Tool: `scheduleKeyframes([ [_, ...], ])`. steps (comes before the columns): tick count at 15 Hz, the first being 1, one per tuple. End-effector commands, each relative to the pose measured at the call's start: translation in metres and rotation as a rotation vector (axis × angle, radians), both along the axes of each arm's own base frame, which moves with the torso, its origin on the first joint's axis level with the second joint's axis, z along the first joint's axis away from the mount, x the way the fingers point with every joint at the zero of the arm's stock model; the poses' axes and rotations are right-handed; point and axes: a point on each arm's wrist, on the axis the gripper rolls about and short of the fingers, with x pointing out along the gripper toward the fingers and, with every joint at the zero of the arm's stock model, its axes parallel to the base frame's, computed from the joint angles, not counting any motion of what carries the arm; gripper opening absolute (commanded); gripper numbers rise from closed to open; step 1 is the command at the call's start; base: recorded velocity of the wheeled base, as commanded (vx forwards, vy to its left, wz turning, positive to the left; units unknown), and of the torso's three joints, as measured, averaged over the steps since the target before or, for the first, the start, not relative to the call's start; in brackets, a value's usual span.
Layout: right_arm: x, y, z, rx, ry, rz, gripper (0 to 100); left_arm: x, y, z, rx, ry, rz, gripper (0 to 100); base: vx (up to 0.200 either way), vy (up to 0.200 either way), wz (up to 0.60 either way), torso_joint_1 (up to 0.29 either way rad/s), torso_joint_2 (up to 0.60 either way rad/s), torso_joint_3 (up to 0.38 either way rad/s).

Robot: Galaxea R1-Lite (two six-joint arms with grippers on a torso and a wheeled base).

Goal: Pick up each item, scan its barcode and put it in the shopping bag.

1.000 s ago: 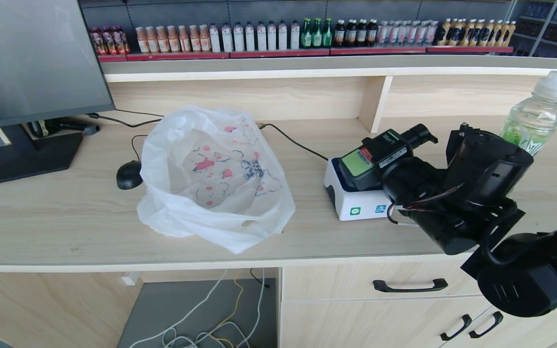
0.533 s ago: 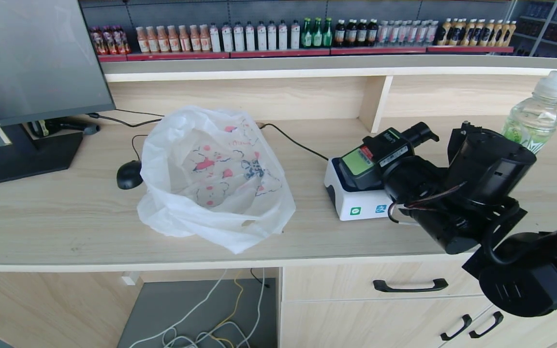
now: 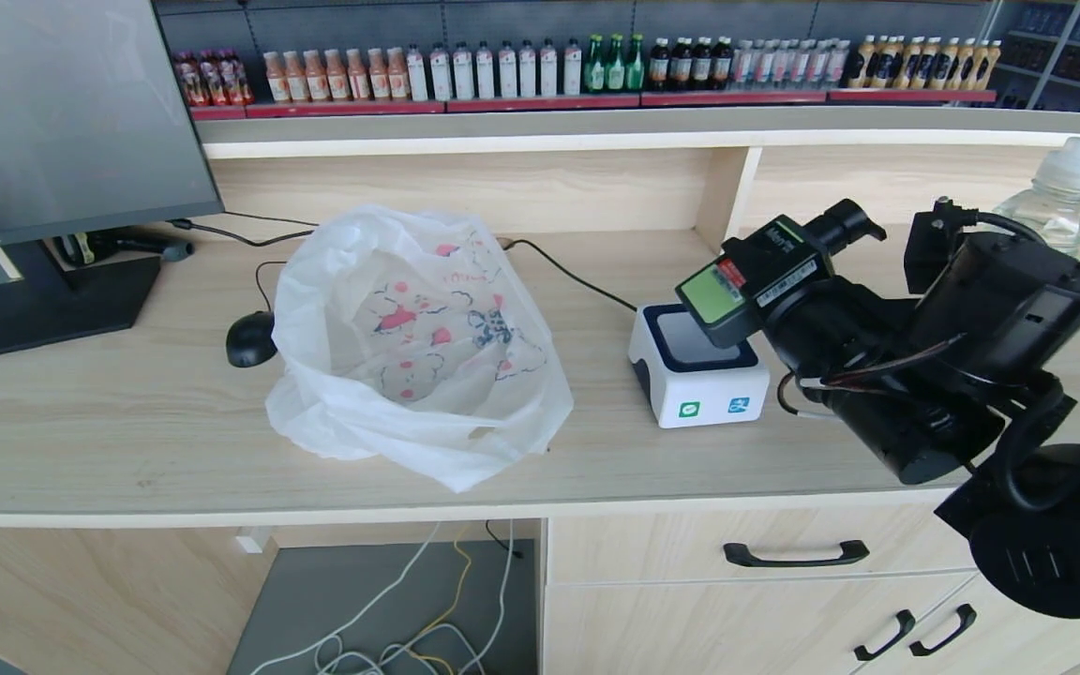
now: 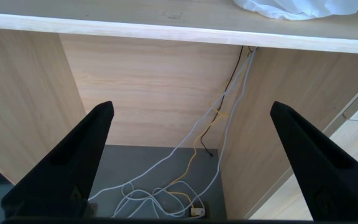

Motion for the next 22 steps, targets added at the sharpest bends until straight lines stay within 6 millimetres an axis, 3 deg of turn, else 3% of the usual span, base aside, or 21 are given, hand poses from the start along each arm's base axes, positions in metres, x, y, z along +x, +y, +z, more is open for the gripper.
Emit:
scheduleKeyframes([
  [1, -0.016, 0.001, 0.016, -0.031, -0.057, 0.023, 0, 0.000, 0.000, 0.000, 0.000, 0.000, -0.001, 100, 0.000, 0.000, 0.00, 0.000, 0.00, 0.000],
  [3, -0.027, 0.002, 0.027, -0.154, -0.136, 0.014, 0, 0.000, 0.000, 0.000, 0.000, 0.000, -0.001, 100, 0.000, 0.000, 0.00, 0.000, 0.00, 0.000],
  [8, -0.032, -0.005, 0.031, -0.390, -0.314, -0.065, 0, 0.000, 0.000, 0.000, 0.001, 0.000, 0.001, 100, 0.000, 0.000, 0.00, 0.000, 0.00, 0.000],
  [11, -0.034, -0.008, 0.002, -0.528, -0.367, -0.019, 0, 0.000, 0.000, 0.000, 0.004, 0.000, -0.001, 100, 0.000, 0.000, 0.00, 0.000, 0.00, 0.000],
  [13, -0.029, -0.011, 0.003, -0.626, -0.416, -0.041, 0, 0.000, 0.000, 0.000, 0.014, 0.001, -0.001, 100, 0.000, 0.000, 0.00, 0.000, 0.00, 0.000],
  [16, -0.013, -0.010, 0.024, -0.627, -0.500, -0.119, 0, 0.000, 0.000, 0.000, 0.010, 0.001, -0.001, 100, 0.000, 0.000, 0.00, 0.000, 0.00, 0.000],
  [22, -0.009, -0.028, 0.017, -0.635, -0.452, -0.157, 0, 0.000, 0.000, 0.000, 0.000, 0.001, -0.001, 100, 0.000, 0.200, 0.00, 0.003, 0.00, 0.001],
])
